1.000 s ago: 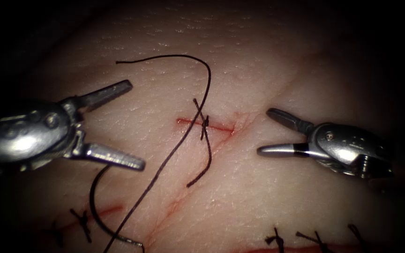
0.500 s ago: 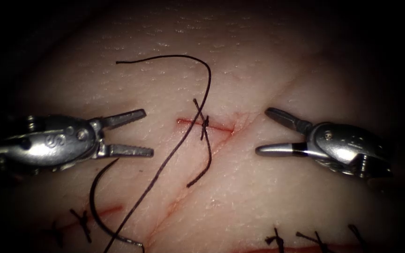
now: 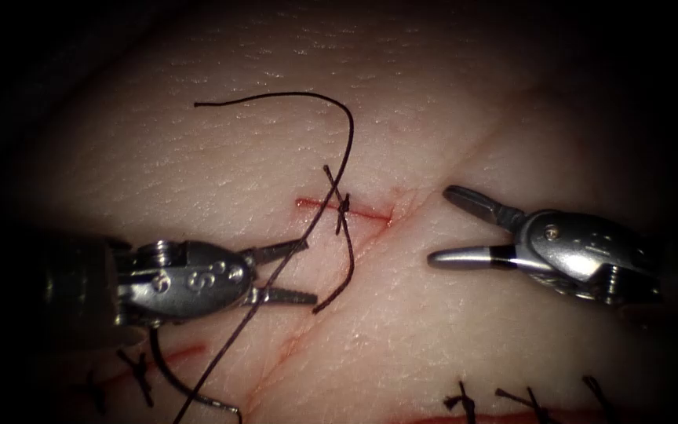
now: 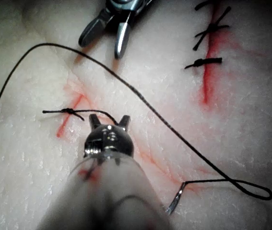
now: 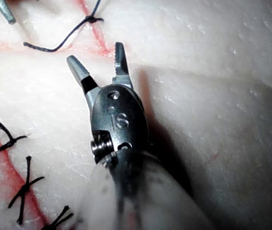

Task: Wound Closure

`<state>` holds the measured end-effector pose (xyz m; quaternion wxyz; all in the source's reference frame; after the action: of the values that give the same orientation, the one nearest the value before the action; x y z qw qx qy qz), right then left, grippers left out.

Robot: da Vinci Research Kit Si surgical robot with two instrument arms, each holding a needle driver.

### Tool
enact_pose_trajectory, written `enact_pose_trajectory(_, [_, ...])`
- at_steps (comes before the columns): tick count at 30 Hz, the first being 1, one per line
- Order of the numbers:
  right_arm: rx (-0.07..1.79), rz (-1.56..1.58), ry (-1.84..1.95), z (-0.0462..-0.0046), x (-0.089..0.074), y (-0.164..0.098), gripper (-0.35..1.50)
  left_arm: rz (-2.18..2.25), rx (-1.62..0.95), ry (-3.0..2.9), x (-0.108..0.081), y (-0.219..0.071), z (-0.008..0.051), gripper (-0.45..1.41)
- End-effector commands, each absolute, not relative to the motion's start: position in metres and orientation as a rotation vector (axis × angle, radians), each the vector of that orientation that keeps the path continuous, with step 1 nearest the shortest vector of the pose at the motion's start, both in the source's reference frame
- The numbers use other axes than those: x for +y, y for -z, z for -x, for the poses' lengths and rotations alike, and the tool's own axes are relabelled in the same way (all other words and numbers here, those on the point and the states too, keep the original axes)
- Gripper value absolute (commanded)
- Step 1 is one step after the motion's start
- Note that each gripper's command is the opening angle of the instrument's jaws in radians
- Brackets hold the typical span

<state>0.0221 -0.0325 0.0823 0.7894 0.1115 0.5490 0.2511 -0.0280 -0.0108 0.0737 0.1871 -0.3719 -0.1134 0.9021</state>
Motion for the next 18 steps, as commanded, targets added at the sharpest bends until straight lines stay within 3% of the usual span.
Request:
enact_pose_trajectory(1, [1.178,-0.245,-0.539,-0.0229,-0.0333,-0.0828,1.36,1.035,-0.346,-2.534,-0.0114,-0.0745,0.0288,0.48])
enact_pose_trajectory(6, [1.176,-0.243,-0.533,-0.0230,-0.0333,-0.0828,1.36,0.963,-0.433,-2.543,-0.0129,-0.0756,0.0300,0.68])
enact_pose_trajectory(18, [1.173,-0.241,-0.532,-0.0233,-0.0337,-0.0827,1.36,0.923,-0.481,-2.534,-0.0130,-0.0788,0.0297,0.54])
